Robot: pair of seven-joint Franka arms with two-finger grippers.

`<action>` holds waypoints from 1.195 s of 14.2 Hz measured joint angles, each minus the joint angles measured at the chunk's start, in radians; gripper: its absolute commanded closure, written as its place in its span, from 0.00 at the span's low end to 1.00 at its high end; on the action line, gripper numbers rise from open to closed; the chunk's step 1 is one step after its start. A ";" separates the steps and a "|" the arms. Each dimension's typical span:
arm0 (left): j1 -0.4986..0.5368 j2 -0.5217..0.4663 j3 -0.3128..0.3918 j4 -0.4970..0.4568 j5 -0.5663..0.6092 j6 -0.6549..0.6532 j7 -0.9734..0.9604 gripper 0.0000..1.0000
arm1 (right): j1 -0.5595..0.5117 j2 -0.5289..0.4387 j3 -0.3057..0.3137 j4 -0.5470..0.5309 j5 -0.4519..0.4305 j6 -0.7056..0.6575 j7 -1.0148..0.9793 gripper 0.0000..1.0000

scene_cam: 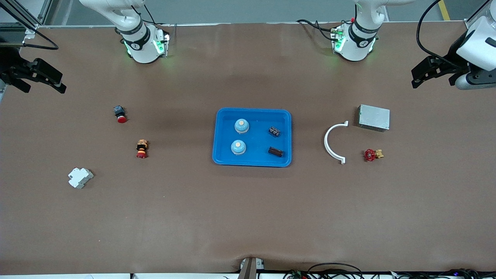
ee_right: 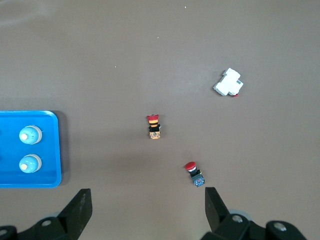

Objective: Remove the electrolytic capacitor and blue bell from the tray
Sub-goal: 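Move the right gripper and the left gripper toward the blue tray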

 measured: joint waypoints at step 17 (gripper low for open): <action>0.001 0.006 -0.001 -0.013 0.000 -0.038 -0.003 0.00 | 0.412 -0.023 0.034 -0.385 0.017 0.406 0.897 0.00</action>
